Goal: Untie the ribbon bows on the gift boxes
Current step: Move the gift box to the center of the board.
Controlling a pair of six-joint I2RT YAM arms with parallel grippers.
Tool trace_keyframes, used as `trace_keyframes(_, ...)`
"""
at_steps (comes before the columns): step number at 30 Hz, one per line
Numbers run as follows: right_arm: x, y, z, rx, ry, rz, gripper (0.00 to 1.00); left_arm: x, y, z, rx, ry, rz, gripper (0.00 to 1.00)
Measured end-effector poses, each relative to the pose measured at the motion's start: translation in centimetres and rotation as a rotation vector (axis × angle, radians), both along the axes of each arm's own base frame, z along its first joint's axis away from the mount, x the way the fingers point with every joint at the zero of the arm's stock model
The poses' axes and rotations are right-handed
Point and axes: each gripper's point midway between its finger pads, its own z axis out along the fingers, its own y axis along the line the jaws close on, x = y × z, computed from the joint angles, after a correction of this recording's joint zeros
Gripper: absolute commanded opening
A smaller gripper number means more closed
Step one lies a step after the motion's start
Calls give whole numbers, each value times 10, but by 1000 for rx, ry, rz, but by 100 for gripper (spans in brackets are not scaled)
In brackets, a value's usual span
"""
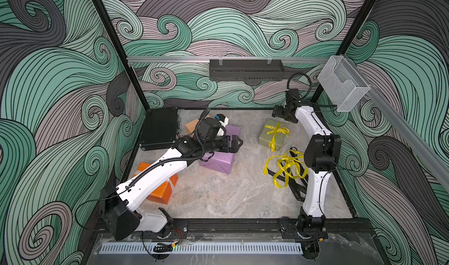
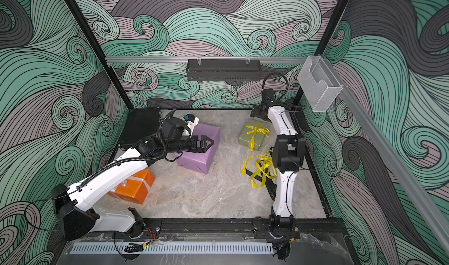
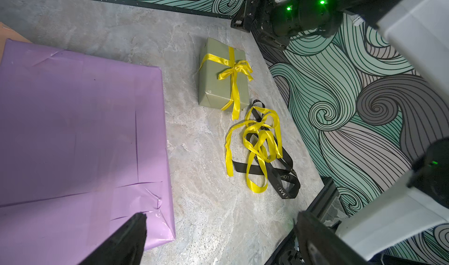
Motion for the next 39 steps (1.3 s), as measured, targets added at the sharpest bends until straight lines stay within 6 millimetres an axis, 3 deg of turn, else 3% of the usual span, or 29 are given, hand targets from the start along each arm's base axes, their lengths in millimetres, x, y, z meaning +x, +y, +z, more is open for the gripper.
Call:
trace_keyframes(4, 30, -6, -30, 16, 15, -7, 86, 0, 0, 0, -1, 1, -2, 96)
trace_keyframes(7, 39, -4, -52, 38, 38, -5, 77, 0, 0, 0, -2, 2, -3, 96)
trace_keyframes(12, 41, 3, -79, 84, 78, 1, 65, -1, -1, 0, -5, 4, -8, 96)
trace_keyframes(18, 35, 7, -85, 155, 103, -12, 64, -3, -3, 1, -11, 9, -18, 96)
trace_keyframes(23, 1, 16, -102, 223, 191, -26, 65, -2, -2, 1, -15, 11, -19, 96)
trace_keyframes(27, -42, 27, -108, 255, 250, -33, 66, -2, -2, 1, -16, 11, -18, 96)
trace_keyframes(36, -96, 90, -69, 295, 183, 90, 67, -2, -2, 1, -15, 11, -19, 96)
trace_keyframes(39, -118, 112, -66, 306, 171, 131, 67, -2, -2, 1, -13, 7, -21, 96)
